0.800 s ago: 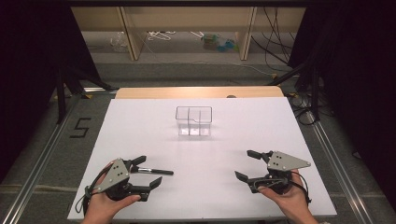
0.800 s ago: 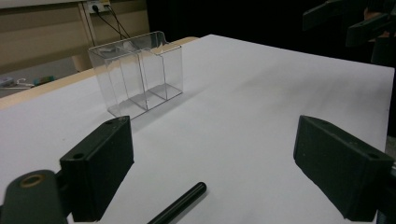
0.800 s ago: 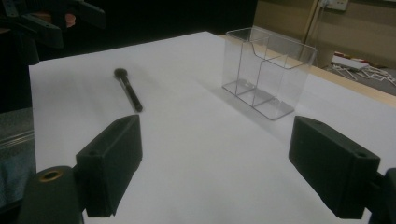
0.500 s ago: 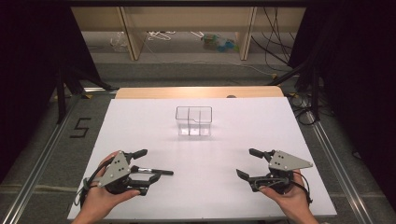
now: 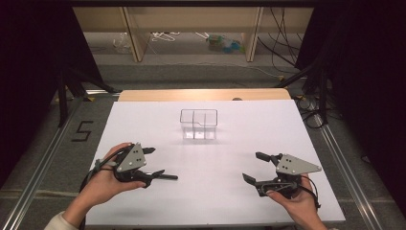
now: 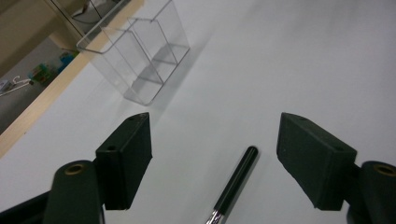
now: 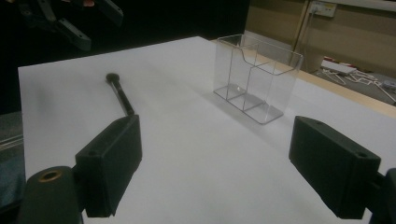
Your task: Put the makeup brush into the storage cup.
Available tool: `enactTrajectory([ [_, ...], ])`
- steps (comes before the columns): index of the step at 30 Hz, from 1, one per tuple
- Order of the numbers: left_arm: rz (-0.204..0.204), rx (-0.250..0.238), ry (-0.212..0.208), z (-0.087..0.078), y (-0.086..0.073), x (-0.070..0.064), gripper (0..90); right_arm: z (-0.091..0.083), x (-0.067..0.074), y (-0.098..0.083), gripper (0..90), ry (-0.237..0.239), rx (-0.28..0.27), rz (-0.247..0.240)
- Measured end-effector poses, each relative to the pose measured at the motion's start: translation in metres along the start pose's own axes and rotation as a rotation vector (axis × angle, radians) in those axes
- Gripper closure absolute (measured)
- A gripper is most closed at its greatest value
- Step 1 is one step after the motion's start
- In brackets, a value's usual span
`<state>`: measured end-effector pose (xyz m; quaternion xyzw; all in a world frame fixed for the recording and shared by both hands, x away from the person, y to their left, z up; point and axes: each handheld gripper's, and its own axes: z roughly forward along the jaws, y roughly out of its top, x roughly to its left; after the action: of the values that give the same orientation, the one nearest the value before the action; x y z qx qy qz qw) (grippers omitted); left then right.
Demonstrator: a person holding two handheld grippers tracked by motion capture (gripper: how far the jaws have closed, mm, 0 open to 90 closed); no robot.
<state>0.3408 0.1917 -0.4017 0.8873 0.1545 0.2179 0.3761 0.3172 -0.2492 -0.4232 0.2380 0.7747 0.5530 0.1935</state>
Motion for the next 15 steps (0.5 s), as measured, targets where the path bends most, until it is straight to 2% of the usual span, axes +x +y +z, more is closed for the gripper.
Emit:
enactTrajectory([
  [2, 0.020, 0.056, -0.032, 0.004, 0.001, 0.005, 28.8, -0.002, 0.000, 0.000, 18.1, -0.009, 0.031, 0.003],
  [3, 0.058, 0.092, -0.028, 0.006, 0.001, 0.007, 29.6, -0.002, -0.001, 0.000, 18.1, -0.009, 0.040, -0.003],
  [4, 0.089, 0.124, -0.013, 0.009, 0.001, 0.009, 30.7, 0.000, -0.001, -0.001, 18.1, 0.000, 0.023, 0.000],
  [6, 0.096, 0.168, -0.018, 0.016, 0.001, 0.012, 32.4, 0.001, -0.001, -0.001, 18.1, 0.002, 0.020, 0.006],
  [7, 0.110, 0.206, -0.032, 0.020, 0.001, 0.014, 33.0, 0.000, -0.002, -0.001, 18.1, 0.000, 0.030, 0.005],
  [8, 0.141, 0.263, -0.048, 0.022, 0.001, 0.017, 34.2, 0.000, -0.002, -0.001, 18.1, -0.004, 0.036, 0.003],
  [9, 0.131, 0.297, -0.060, 0.027, 0.001, 0.018, 34.5, 0.003, -0.002, -0.002, 18.1, 0.008, 0.008, 0.005],
  [12, 0.130, 0.381, -0.109, 0.040, -0.003, 0.019, 36.4, 0.002, -0.002, -0.003, 18.1, -0.002, 0.024, 0.006],
  [15, 0.180, 0.454, -0.145, 0.050, -0.006, 0.019, 38.3, 0.002, -0.003, -0.003, 18.1, 0.000, 0.031, 0.006],
])
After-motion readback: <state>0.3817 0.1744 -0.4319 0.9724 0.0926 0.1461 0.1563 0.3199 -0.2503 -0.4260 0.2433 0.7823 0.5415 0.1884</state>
